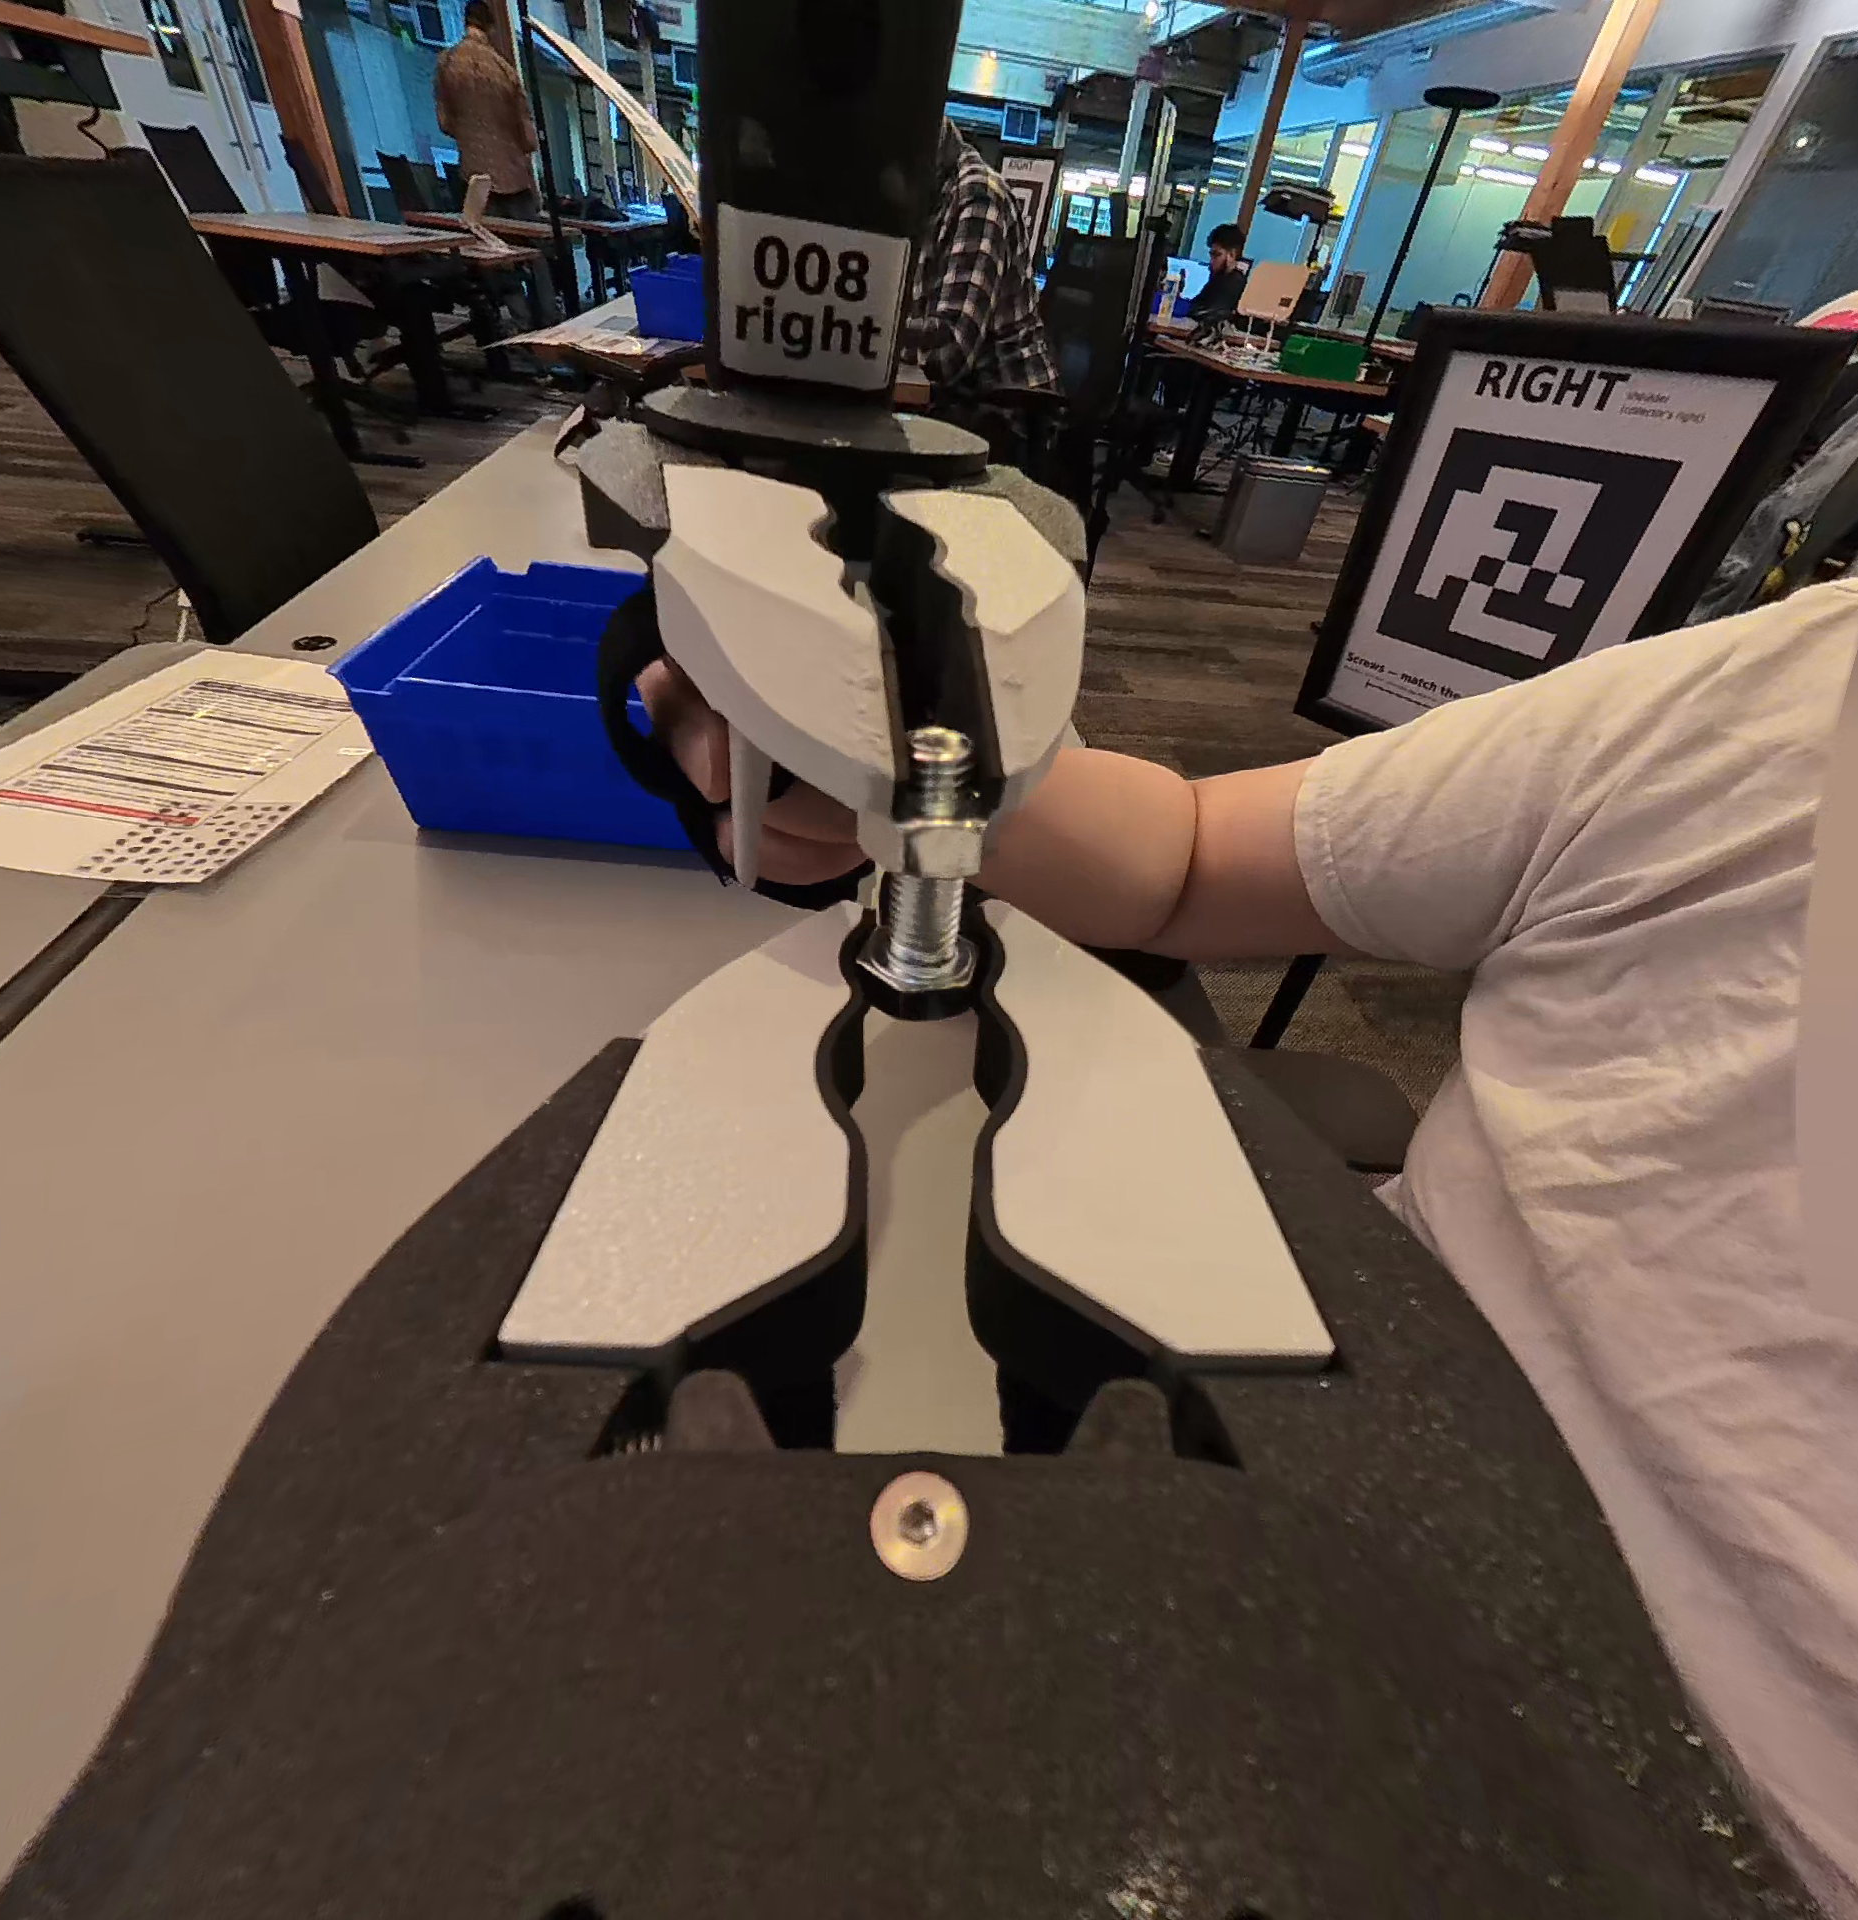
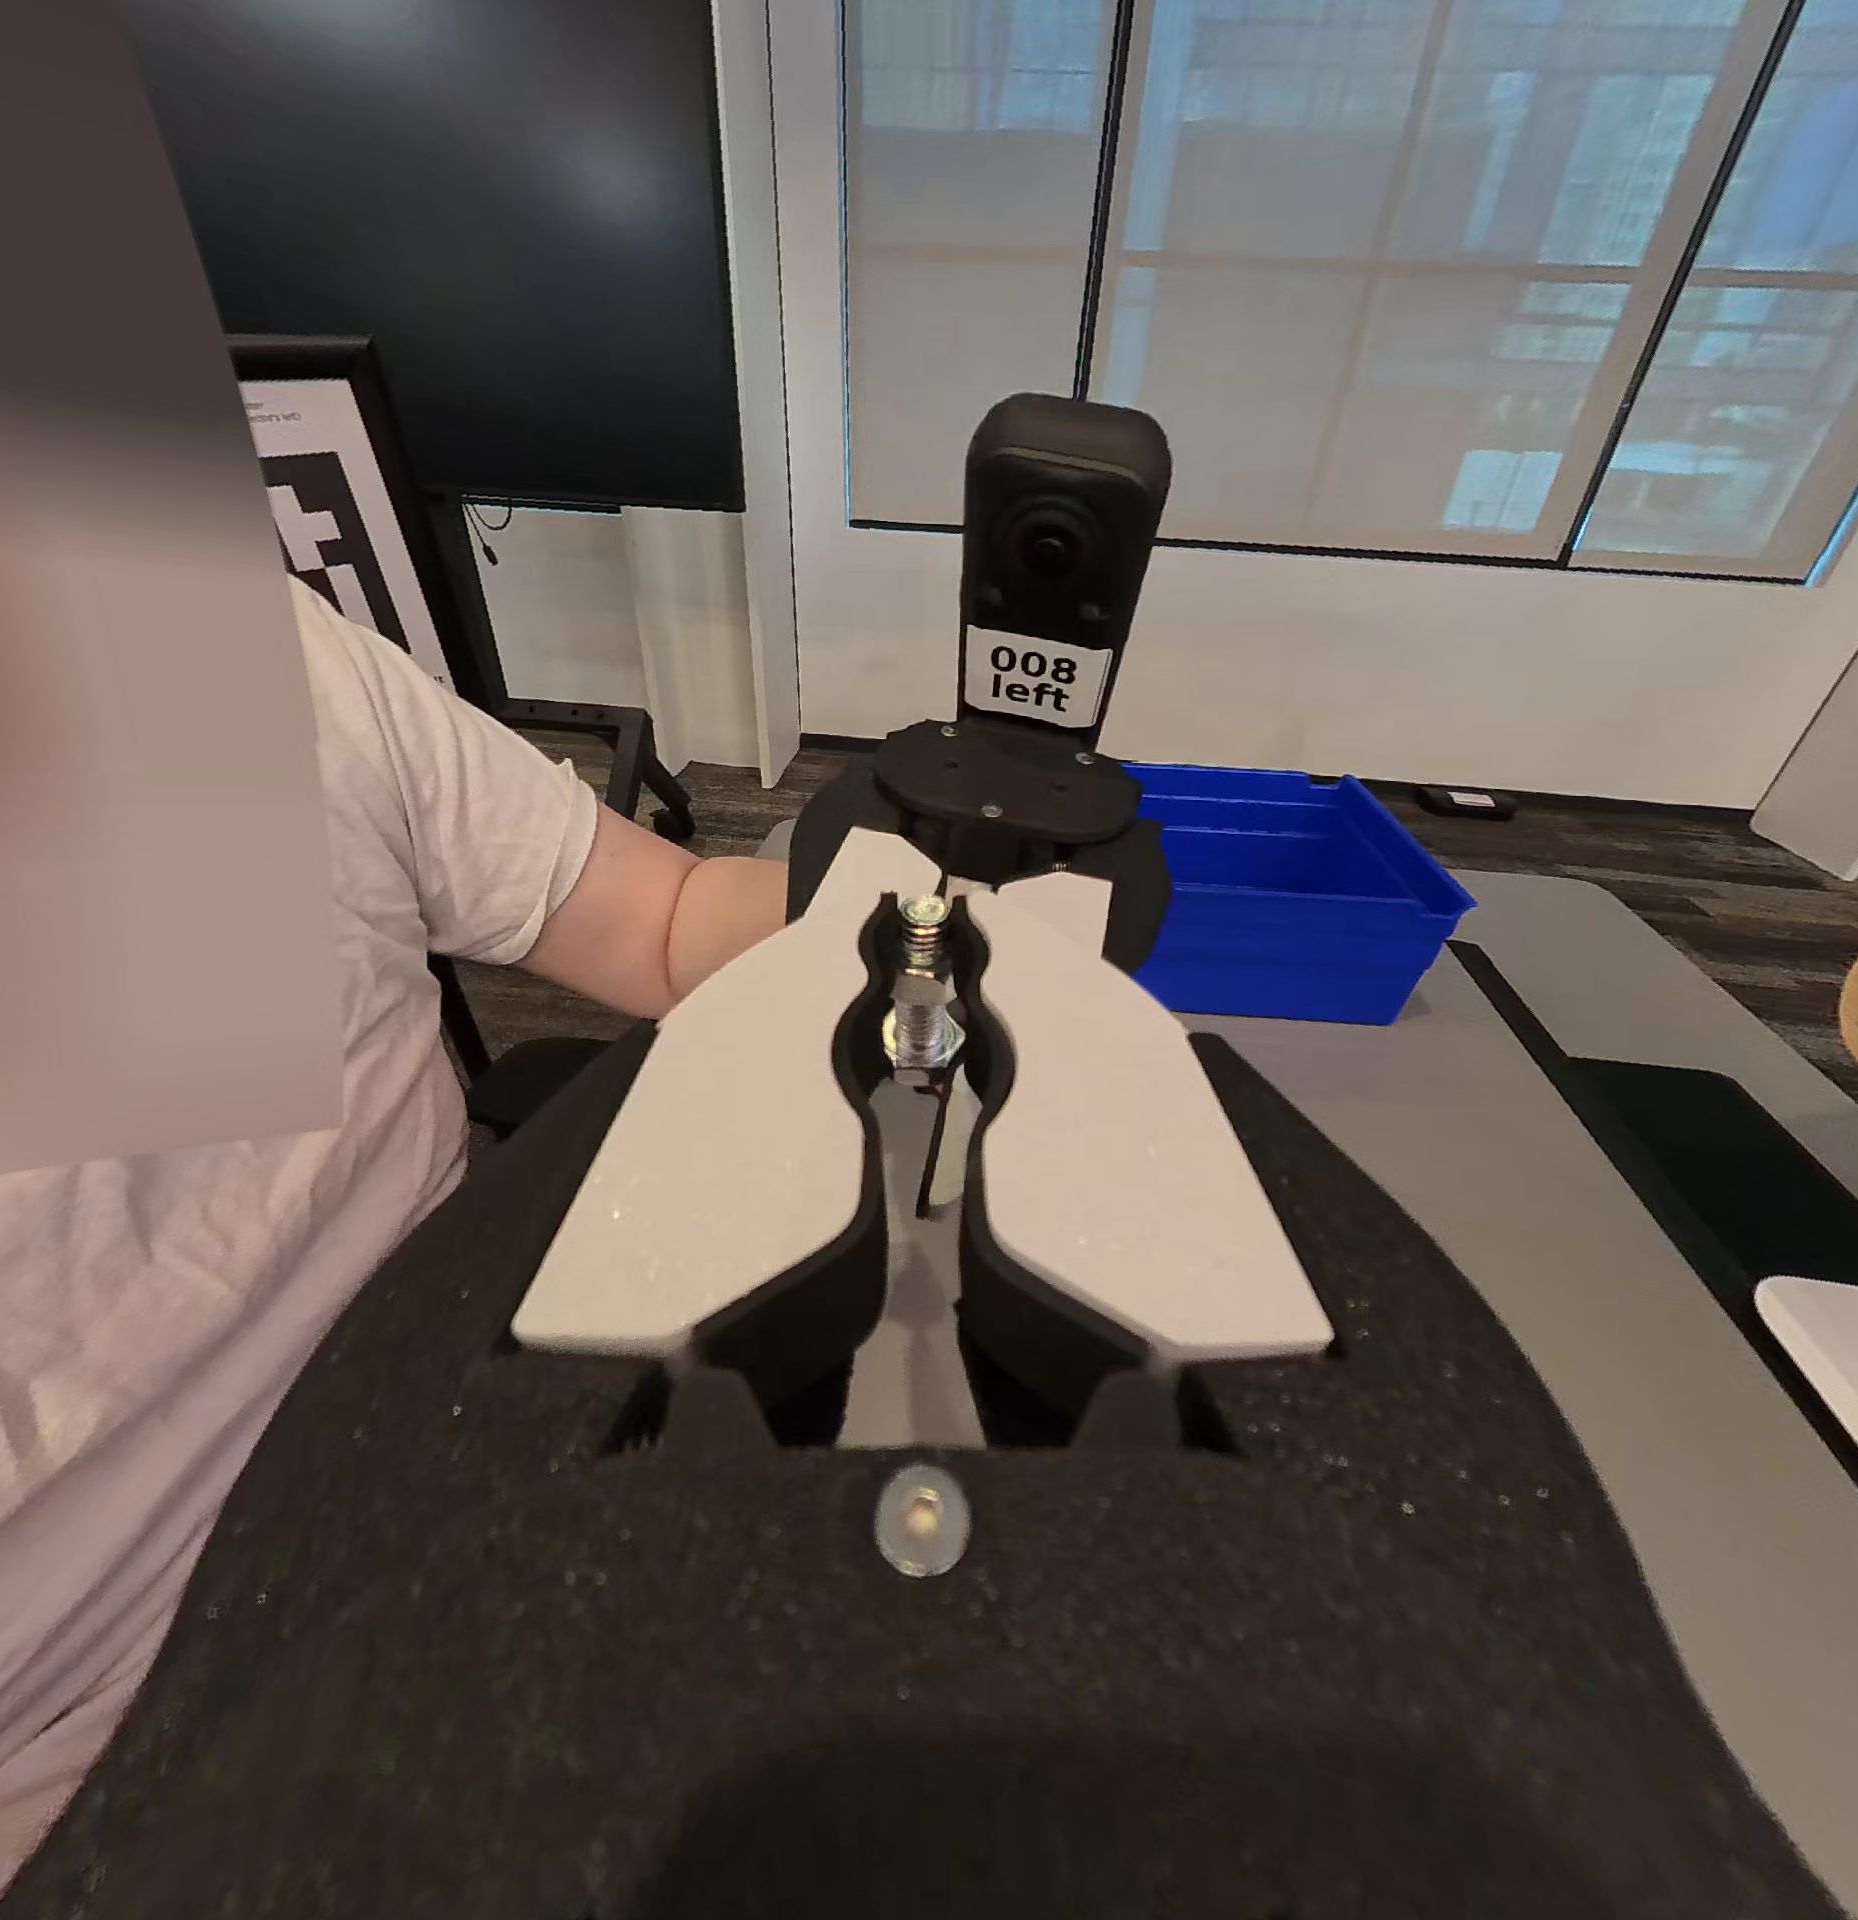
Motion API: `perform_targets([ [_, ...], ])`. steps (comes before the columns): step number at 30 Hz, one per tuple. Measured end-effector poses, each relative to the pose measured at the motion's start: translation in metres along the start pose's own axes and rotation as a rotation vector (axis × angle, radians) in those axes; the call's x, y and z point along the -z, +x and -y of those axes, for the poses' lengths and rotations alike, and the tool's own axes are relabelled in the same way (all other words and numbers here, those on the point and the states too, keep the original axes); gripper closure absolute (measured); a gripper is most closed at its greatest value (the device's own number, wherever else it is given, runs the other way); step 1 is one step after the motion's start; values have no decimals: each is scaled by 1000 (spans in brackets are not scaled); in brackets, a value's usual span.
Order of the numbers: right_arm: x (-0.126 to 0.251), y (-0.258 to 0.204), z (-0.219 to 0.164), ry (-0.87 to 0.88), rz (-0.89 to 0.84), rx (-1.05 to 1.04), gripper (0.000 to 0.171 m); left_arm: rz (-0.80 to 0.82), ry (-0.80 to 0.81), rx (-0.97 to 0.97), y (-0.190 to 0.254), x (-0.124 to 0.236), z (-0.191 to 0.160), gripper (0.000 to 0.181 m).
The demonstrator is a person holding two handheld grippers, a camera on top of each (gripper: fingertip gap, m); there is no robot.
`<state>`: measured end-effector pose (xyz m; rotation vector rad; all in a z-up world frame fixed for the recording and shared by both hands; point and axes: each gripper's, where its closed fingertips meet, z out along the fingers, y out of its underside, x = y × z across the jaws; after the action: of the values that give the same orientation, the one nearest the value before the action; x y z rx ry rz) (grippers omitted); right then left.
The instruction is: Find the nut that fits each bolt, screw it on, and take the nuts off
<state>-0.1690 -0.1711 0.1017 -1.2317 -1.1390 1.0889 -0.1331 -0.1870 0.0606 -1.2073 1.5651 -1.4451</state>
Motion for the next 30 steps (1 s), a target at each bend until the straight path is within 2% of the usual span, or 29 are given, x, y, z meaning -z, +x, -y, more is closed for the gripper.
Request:
perform_targets([
  [6, 3, 3, 3, 30, -10, -7, 161, 66, -2, -39, -6, 1, 1, 166],
  [8, 7, 12, 10, 69, -84, -5, 142, 130, -7, -44, -15, 3, 1, 166],
  [11, 7, 16, 10, 46, -139, 13, 135, 168, 13, -37, -19, 4, 3, 166],
  [16, 3, 18, 0, -7, -140, 15, 139, 163, 75, -55, -15, 7, 14, 166],
  [21, 14, 17, 7, 58, -84, -43, 146, 125, 89, -52, -7, 9, 19, 166],
  [27, -1, 5, 6, 13, -86, 19, 143, 110, 76, -47, -5, 5, 16, 167],
  [30, 8, 9, 7, 18, -85, 9, 144, 101, 84, -43, -3, 6, 18, 166],
])
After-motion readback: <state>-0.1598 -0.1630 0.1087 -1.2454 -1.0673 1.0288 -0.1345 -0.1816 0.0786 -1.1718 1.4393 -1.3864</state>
